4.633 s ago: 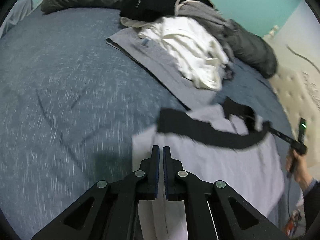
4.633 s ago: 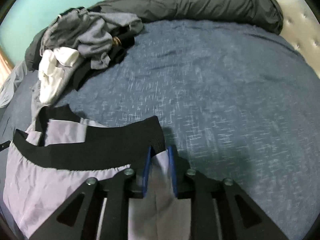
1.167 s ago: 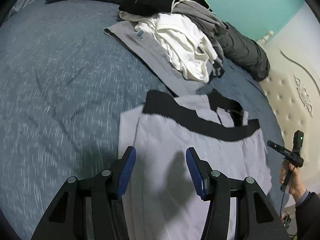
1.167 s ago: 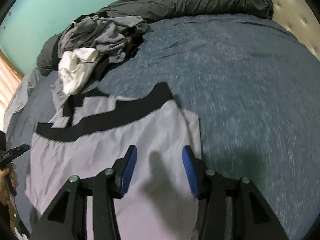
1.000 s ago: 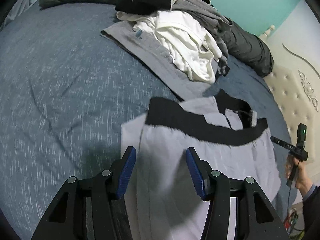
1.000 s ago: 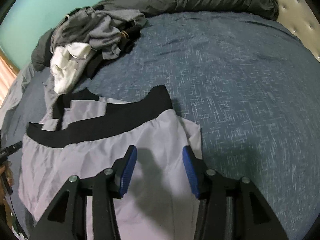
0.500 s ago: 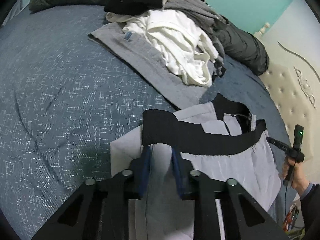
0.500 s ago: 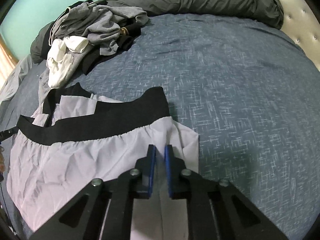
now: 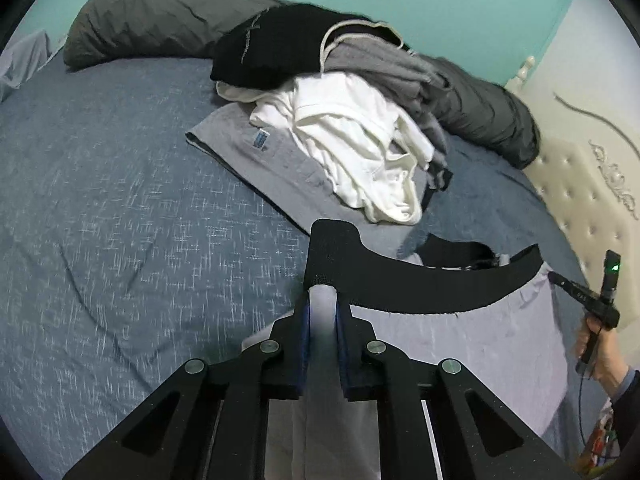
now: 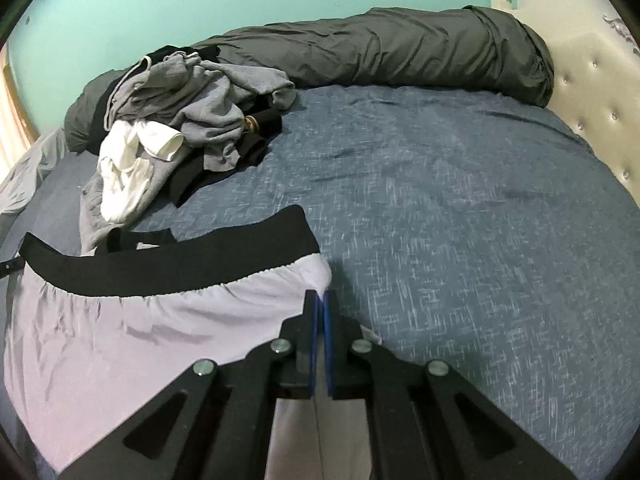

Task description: Fold clothes

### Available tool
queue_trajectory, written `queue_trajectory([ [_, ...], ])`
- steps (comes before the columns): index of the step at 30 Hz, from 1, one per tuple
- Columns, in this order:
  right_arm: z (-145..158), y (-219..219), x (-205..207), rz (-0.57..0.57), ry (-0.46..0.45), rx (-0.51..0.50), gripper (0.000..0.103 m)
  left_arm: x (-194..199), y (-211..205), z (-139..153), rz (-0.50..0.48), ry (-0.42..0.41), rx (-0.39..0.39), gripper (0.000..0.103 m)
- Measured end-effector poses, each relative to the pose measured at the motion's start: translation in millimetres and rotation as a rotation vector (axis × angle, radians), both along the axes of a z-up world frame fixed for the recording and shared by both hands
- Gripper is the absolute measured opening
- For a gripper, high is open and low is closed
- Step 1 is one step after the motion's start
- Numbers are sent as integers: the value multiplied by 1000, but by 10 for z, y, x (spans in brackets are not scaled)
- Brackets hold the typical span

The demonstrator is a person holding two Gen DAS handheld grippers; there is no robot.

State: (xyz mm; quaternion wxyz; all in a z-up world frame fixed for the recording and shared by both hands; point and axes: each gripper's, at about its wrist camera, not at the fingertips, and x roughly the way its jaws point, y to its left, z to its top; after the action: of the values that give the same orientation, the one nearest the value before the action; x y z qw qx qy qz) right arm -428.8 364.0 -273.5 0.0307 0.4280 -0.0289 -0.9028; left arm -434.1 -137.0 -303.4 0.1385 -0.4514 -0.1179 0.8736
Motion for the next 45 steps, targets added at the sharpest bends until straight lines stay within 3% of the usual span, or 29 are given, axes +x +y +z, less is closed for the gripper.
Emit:
queue_trajectory([
  [11,-489,-120,-269,-19,-103,86,2,-255,108,-533,18,-90,-82,13],
  [16,-497,-109,-279,-41,-127,77,6,-202,95,-510,12,-91,-74,15],
  [17,-427,-82,-248,-66,-117,67,8,-187,82,-485,10,-91,-71,20],
  [20,-133,-158,-12,-54,-44,18,14,-109,-15,-296,49,-66,-60,47],
  [21,-31,-191,73,-46,-18,1,17,-58,-61,-205,62,-51,-41,47],
  [26,313,-615,705,92,35,-148,17,383,-296,205,142,3,96,48],
  [32,285,-1244,1512,203,-38,-323,17,1193,-332,328,183,22,159,48],
  [37,108,-1686,1978,222,-75,-352,16,1777,-245,259,183,26,157,48],
  [42,-41,-1963,2076,196,-81,-285,14,2214,-258,74,218,4,232,48],
  [45,-151,-2043,2067,176,-100,-245,13,2364,-229,14,205,7,226,48],
])
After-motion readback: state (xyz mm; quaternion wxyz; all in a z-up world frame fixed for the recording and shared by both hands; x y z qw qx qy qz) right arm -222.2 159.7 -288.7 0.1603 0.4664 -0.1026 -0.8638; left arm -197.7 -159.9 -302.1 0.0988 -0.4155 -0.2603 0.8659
